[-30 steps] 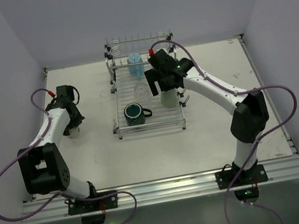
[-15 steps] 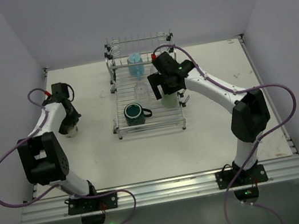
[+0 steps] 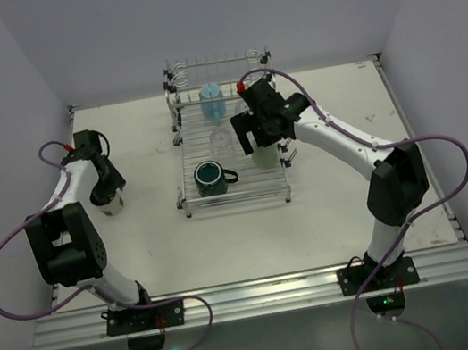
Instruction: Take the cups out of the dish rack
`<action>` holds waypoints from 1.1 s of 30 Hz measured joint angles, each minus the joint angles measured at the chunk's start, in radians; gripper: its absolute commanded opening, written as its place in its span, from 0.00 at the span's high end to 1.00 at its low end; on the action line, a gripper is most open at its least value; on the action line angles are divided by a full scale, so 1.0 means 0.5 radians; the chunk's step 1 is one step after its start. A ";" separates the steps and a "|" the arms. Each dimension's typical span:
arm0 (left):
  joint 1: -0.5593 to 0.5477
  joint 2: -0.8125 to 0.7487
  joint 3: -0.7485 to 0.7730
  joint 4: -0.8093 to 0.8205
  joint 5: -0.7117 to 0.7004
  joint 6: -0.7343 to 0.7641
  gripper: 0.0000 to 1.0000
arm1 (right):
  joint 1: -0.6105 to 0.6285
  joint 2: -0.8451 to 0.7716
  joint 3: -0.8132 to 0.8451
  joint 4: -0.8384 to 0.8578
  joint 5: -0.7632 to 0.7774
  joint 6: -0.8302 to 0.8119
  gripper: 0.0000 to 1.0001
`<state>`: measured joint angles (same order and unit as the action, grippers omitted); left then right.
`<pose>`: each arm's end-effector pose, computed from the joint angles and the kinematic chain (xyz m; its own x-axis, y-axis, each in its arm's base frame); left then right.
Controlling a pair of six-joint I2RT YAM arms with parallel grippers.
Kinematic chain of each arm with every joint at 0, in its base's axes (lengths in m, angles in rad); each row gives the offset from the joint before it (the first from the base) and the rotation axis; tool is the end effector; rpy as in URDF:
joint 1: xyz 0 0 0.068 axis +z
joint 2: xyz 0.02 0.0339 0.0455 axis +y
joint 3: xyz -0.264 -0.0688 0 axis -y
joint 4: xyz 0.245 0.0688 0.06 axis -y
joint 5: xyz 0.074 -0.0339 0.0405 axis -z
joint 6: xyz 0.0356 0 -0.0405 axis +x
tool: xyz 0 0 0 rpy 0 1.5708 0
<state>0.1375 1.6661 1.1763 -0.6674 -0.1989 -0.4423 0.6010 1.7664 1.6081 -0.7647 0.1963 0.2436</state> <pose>0.3292 0.0527 0.2143 -0.7286 -0.5244 -0.4407 -0.5808 0.8140 -0.0085 0.3243 0.2139 0.3062 -0.7486 -0.2264 -0.6231 -0.2854 0.9584 -0.0054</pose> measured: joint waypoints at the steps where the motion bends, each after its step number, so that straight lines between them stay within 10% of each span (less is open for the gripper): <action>1: 0.005 0.000 0.000 0.002 0.011 -0.003 0.50 | 0.000 0.003 0.005 -0.005 0.000 -0.002 0.01; 19: -0.108 -0.850 -0.035 0.188 0.601 -0.055 0.23 | -0.029 0.146 0.071 -0.007 0.014 -0.002 0.16; 30: -0.552 -1.173 -0.317 0.676 1.250 -0.069 0.19 | -0.080 0.150 0.048 0.068 0.003 -0.002 0.97; 33: -0.638 -1.160 -0.390 0.738 1.322 -0.066 0.18 | -0.081 0.145 0.036 0.096 0.001 -0.005 1.00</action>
<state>-0.1814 1.0863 0.9813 -0.2985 0.4622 -0.4751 0.5606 1.8389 1.6260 -0.7166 0.1967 0.2413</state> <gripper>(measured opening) 0.815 0.615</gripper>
